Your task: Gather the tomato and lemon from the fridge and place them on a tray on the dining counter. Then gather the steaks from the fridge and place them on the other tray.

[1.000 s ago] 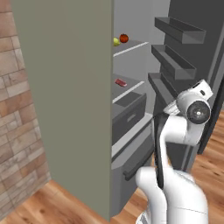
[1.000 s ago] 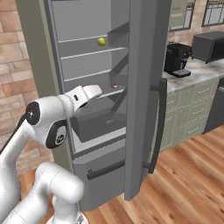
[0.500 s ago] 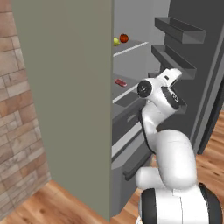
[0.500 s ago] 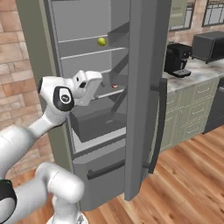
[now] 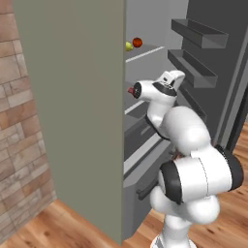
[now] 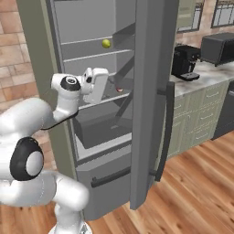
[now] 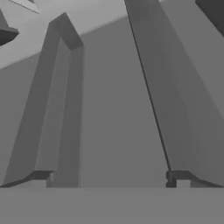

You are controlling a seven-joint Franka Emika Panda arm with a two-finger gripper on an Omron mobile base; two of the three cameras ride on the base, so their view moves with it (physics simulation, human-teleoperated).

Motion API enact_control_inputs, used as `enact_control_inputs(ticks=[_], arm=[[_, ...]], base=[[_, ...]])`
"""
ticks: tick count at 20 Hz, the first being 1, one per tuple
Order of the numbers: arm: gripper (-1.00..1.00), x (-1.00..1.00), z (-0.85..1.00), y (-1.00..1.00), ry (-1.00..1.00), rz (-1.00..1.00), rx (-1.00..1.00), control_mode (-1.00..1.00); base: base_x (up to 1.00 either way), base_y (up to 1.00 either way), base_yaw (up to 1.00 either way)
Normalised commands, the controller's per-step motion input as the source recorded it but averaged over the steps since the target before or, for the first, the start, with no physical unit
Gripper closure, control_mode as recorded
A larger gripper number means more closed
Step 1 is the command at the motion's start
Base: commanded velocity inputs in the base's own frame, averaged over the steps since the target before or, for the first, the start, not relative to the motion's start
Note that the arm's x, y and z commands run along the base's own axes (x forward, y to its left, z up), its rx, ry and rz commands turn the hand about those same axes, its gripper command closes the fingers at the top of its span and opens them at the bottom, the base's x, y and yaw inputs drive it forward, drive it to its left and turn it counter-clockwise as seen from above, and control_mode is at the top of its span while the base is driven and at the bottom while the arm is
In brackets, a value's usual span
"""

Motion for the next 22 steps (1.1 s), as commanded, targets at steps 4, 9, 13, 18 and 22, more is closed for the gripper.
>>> enact_control_inputs(ticks=[4,9,13,18,22], arm=[[-1.00,0.57,0.00,-0.47,0.08,-0.12,-0.04,-1.00],[-1.00,0.29,0.00,-0.77,0.04,-0.05,0.00,-1.00],[-1.00,0.05,0.00,-0.88,0.00,-0.03,0.00,-1.00],[-1.00,0.01,0.00,-0.97,0.00,-0.01,0.00,-1.00],[-1.00,0.02,0.00,-0.93,0.00,0.00,0.00,-1.00]], base=[[0.00,0.00,0.00],[0.00,0.00,0.00],[0.00,0.00,0.00],[0.00,0.00,0.00],[0.00,0.00,0.00]])
